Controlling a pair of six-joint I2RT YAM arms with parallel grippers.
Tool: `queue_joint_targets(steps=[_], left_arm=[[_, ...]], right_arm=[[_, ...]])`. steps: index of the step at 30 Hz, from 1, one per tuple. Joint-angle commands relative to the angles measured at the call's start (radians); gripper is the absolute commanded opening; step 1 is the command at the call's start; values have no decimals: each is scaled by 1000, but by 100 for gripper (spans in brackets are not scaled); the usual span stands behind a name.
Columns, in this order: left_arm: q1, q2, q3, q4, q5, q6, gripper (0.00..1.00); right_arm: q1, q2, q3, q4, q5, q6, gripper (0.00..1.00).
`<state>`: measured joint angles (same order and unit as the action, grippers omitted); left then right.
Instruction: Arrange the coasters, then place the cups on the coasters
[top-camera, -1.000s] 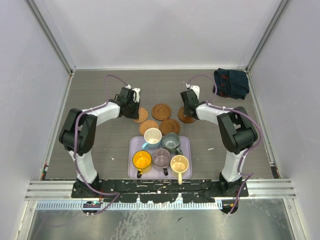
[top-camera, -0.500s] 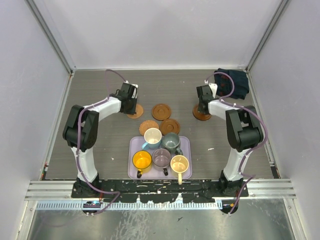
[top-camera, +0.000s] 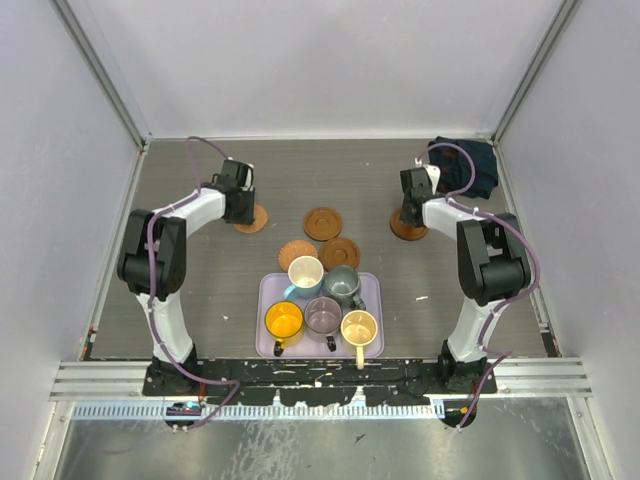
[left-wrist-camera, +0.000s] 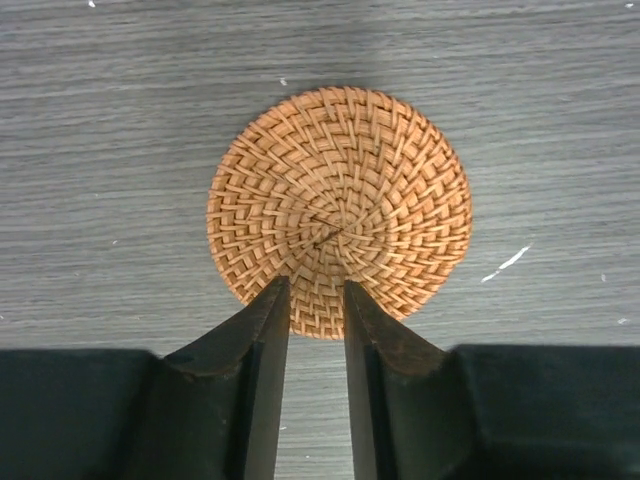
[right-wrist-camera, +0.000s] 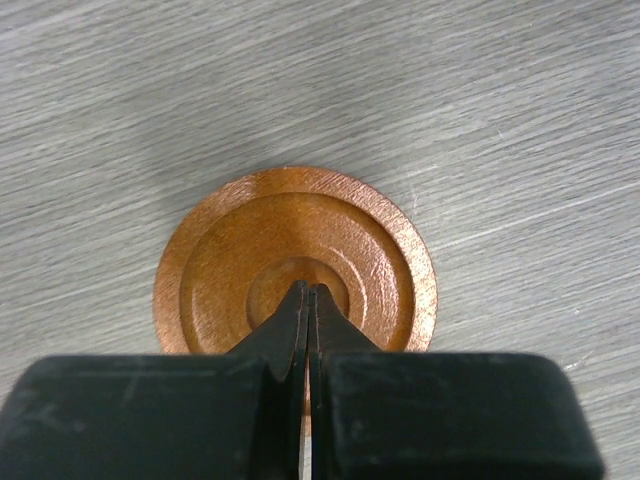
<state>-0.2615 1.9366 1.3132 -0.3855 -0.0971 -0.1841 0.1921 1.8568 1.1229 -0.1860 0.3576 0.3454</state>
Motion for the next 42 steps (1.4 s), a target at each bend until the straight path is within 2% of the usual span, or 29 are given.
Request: queue_joint_targets(steps=[1,3,5,9,12,15,19,23,36,42], left_arm=[[-4,-103,26,9,38,21,35],[-6,-153,0,34,73,17,42],[-9,-200,-34,56,105,11,45],[-35,-281,-115,83,175,0,44],[-72,-314,-182,89,233,-9,40],[-108,-326,-241,107,289,-35,36],[-150,-330,-289,142,347,-70,29],[-188,-334,-299,159,381,-92,25],[-261,-240,-303,223,429,-151,24],[-266,-181,-272,185,382,-155,25]], right_arm=[[10,-141,32,3,-38,-8,5],[30,-185,31,3,-42,-21,10],[58,-231,26,3,-42,-36,19],[117,-303,-1,5,-98,-49,35],[159,-326,-40,14,-197,-36,37],[199,-321,-76,39,-291,-19,34],[260,-281,-96,63,-335,-5,20],[302,-227,-96,90,-365,12,11],[391,-67,-58,129,-443,54,4],[398,-42,-70,111,-408,74,3]])
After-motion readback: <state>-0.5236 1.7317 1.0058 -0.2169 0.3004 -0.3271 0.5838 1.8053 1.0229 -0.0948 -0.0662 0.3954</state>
